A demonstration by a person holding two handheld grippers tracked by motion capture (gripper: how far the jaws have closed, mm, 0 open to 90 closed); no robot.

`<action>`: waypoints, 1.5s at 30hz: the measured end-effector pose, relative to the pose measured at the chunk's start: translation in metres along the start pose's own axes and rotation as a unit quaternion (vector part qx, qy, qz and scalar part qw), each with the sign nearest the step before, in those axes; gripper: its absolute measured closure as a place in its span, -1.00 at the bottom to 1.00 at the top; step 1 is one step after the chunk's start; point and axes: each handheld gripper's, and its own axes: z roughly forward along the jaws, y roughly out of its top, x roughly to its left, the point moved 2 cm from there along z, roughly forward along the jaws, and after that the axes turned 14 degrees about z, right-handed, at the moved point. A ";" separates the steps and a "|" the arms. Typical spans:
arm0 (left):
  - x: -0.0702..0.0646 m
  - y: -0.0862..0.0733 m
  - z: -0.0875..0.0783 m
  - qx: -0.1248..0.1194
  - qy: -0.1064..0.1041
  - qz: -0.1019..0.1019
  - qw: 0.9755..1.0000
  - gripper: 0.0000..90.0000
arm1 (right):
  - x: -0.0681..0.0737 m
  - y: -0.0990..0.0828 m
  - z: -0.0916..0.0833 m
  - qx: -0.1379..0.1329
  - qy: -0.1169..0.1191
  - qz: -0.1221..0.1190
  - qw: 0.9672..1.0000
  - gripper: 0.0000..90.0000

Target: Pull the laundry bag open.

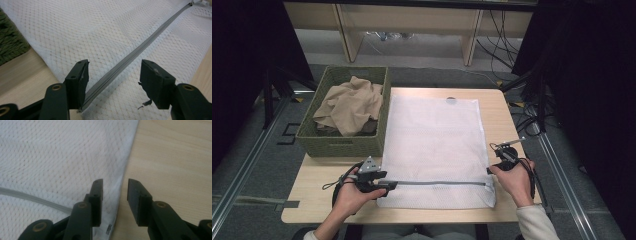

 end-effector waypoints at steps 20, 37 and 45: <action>-0.003 0.005 0.008 -0.003 -0.015 0.016 1.000 -0.10 | -0.007 -0.014 0.003 0.071 0.009 -0.002 0.997 0.47; -0.004 0.004 0.006 0.003 -0.015 0.023 1.000 -0.12 | -0.002 -0.017 0.008 0.088 0.000 -0.017 0.996 0.51; -0.003 0.004 0.007 0.005 -0.013 0.024 1.000 -0.12 | 0.000 -0.017 0.005 0.096 -0.004 -0.003 0.995 0.51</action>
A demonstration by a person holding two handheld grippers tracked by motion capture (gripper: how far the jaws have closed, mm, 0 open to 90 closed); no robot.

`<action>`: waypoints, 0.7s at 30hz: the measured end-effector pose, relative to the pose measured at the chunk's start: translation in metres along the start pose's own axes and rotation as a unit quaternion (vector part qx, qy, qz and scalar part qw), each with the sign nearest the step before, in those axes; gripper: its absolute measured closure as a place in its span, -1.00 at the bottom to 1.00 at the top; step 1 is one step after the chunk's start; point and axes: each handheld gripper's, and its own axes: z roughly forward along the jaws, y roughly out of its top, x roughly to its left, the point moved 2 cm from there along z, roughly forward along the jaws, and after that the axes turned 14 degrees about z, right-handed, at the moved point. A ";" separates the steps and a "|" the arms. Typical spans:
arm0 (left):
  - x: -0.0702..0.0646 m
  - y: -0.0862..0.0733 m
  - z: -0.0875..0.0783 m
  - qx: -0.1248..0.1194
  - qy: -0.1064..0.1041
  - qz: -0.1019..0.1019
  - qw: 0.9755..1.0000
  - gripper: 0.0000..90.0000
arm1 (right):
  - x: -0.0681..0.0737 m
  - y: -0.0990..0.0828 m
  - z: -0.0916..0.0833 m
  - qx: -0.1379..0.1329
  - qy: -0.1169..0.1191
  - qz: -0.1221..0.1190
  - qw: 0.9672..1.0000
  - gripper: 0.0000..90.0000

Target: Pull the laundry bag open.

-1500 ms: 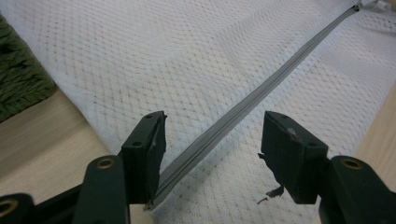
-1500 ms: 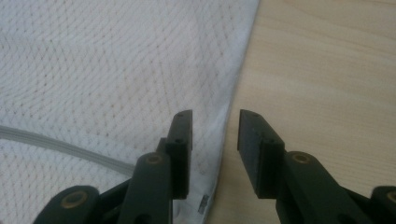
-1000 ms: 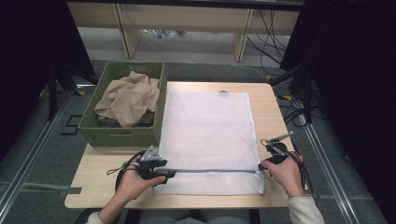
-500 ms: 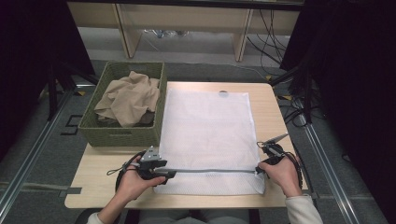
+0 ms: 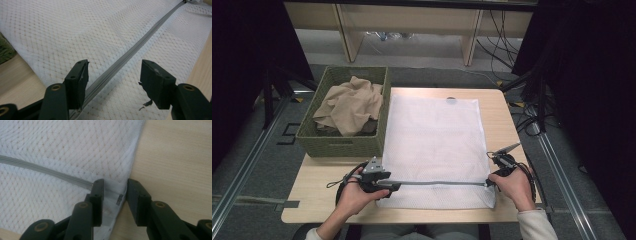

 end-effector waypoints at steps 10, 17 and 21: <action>0.000 0.000 0.000 -0.001 -0.001 0.001 1.000 -0.12 | -0.001 0.000 0.003 0.002 0.003 -0.009 1.000 0.54; -0.001 -0.001 0.002 -0.004 -0.003 -0.008 1.000 -0.12 | -0.001 0.000 0.004 0.004 -0.001 -0.012 1.000 0.62; 0.000 -0.001 0.001 0.007 -0.005 -0.005 1.000 -0.12 | -0.001 0.001 0.005 0.002 -0.003 -0.014 1.000 0.74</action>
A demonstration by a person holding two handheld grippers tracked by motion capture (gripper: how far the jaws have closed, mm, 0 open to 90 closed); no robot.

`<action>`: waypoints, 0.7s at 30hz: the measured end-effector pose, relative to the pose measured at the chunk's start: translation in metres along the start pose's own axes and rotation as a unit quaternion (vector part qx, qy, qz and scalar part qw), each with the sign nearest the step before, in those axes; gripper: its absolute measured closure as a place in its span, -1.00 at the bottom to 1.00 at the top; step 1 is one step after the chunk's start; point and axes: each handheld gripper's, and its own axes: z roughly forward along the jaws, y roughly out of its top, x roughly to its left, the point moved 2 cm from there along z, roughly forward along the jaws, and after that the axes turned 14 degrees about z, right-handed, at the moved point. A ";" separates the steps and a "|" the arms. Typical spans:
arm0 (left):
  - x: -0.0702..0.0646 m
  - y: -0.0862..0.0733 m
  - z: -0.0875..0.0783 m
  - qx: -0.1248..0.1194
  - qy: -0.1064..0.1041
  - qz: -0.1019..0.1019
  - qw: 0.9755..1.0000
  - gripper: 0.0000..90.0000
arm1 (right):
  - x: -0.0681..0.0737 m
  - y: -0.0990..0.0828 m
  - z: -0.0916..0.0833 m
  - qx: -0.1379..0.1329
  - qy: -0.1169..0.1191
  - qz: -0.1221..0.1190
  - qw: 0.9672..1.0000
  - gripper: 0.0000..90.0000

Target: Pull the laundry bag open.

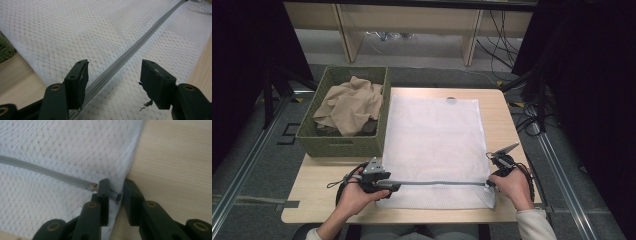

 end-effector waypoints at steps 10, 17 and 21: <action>-0.001 0.001 0.001 -0.009 0.002 0.007 1.000 -0.13 | 0.003 0.001 -0.002 -0.011 0.006 -0.003 1.000 0.90; -0.003 0.004 0.003 -0.010 -0.005 0.014 1.000 -0.13 | 0.008 0.002 -0.016 -0.010 0.002 -0.016 1.000 0.91; -0.006 0.007 0.007 -0.011 -0.010 0.018 1.000 -0.13 | 0.015 0.002 -0.022 -0.010 0.003 -0.001 1.000 0.91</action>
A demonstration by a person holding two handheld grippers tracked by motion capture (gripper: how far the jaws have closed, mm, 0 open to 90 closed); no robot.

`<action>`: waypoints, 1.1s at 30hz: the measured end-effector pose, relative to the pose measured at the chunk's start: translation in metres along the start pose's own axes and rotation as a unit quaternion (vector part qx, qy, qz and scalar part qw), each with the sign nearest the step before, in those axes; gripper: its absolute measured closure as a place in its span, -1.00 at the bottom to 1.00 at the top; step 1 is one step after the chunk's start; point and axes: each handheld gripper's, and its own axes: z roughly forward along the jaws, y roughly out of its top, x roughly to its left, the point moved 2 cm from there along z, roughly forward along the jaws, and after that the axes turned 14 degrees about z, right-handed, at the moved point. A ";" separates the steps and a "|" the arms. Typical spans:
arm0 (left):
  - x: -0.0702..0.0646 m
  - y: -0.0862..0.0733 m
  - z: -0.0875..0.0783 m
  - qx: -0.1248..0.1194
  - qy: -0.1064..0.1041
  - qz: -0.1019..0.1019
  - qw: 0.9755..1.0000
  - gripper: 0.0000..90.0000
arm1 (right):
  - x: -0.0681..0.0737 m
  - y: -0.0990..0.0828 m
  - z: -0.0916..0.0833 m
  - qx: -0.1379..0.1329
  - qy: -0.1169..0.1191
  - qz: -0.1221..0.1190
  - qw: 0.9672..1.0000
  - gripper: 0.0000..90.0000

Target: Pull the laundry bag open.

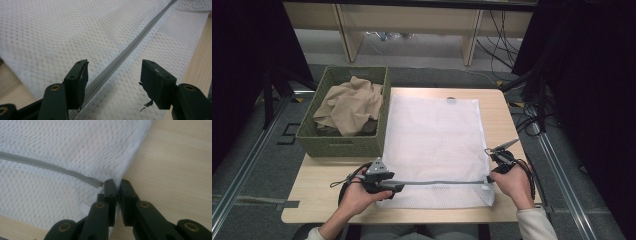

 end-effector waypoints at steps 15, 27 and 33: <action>-0.012 0.044 0.024 -0.013 -0.033 0.046 0.998 -0.12 | 0.010 0.001 -0.014 -0.005 0.003 -0.019 1.000 0.92; -0.020 0.084 0.056 -0.024 -0.072 0.090 0.993 0.01 | 0.019 0.002 -0.023 -0.008 0.010 -0.004 1.000 0.92; -0.024 0.096 0.070 -0.026 -0.087 0.101 0.991 0.09 | 0.018 0.001 -0.025 -0.007 0.014 -0.013 1.000 0.92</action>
